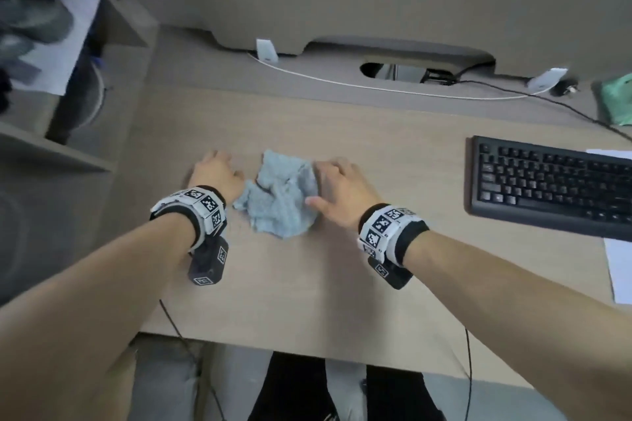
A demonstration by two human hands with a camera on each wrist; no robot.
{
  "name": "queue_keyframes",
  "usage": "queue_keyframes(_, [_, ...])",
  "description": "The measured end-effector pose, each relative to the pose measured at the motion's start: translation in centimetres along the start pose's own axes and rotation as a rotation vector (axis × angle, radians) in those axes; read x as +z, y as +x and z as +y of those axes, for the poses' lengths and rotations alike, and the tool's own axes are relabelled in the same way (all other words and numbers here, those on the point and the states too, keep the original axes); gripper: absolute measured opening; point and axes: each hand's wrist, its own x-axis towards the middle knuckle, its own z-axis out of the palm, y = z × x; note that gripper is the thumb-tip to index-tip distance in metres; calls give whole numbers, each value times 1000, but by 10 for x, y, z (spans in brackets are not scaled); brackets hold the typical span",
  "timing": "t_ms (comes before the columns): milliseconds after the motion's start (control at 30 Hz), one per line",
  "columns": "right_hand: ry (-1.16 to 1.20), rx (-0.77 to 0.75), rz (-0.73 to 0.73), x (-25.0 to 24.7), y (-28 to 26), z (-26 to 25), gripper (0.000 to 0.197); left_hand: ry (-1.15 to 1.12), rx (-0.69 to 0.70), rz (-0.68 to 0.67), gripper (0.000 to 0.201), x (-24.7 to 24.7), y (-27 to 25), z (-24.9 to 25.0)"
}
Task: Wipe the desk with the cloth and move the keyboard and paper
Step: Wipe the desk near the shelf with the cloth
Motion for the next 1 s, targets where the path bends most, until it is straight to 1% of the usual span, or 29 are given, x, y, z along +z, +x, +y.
queue_keyframes(67, [-133,-122,-132,32,7,-40,78,6,-30,-16,48,-6,10,-35])
queue_keyframes(133, [-255,-153,-204,59,12,-61,76,10,-42,0,48,-10,19,-58])
queue_keyframes(200, [-332,-166,-198,74,19,-60,67,41,-40,14,52,-13,26,-72])
queue_keyframes(267, [-382,-156,-128,73,27,-45,61,66,-28,13,56,-16,33,-83])
queue_keyframes(300, [-389,-106,-95,68,33,-29,59,75,-11,6,59,-17,37,-86])
queue_keyframes(333, [-384,-2,-45,55,37,-13,58,85,11,-11,61,-16,39,-87])
queue_keyframes(400, [-331,284,54,32,46,41,59,113,54,-37,67,-11,41,-87])
queue_keyframes(433, [-302,410,99,17,48,66,61,136,64,-48,69,-9,39,-84])
queue_keyframes(467, [-293,506,125,3,51,82,63,161,66,-52,71,-7,38,-82])
queue_keyframes(500, [-275,579,145,-7,57,92,65,179,63,-52,72,-7,39,-80])
queue_keyframes(533, [-249,639,164,-13,69,90,65,198,56,-49,72,-7,40,-79])
queue_keyframes(567, [-229,685,189,-15,85,80,64,218,56,-50,71,-8,41,-79])
queue_keyframes(600, [-226,701,210,-14,100,63,64,237,64,-57,70,-10,42,-79])
queue_keyframes(633, [-232,677,205,-10,115,42,65,248,68,-68,68,-11,42,-78])
queue_keyframes(667, [-224,615,169,-5,127,15,66,257,68,-77,67,-13,43,-78])
queue_keyframes(700, [-207,501,106,8,137,-6,67,266,70,-81,65,-15,43,-77])
queue_keyframes(767, [-248,228,-20,35,134,-44,66,293,71,-85,61,-18,44,-76])
queue_keyframes(800, [-289,119,-64,44,124,-52,64,301,70,-90,58,-19,45,-75])
queue_keyframes(833, [-332,56,-79,47,114,-48,63,306,71,-91,55,-19,46,-73])
queue_keyframes(867, [-360,46,-76,42,106,-35,62,306,73,-84,52,-20,46,-72])
queue_keyframes(900, [-362,84,-57,34,101,-15,62,302,74,-71,49,-20,46,-70])
queue_keyframes(1000, [-268,382,6,-5,95,43,66,270,40,-60,46,-18,46,-66])
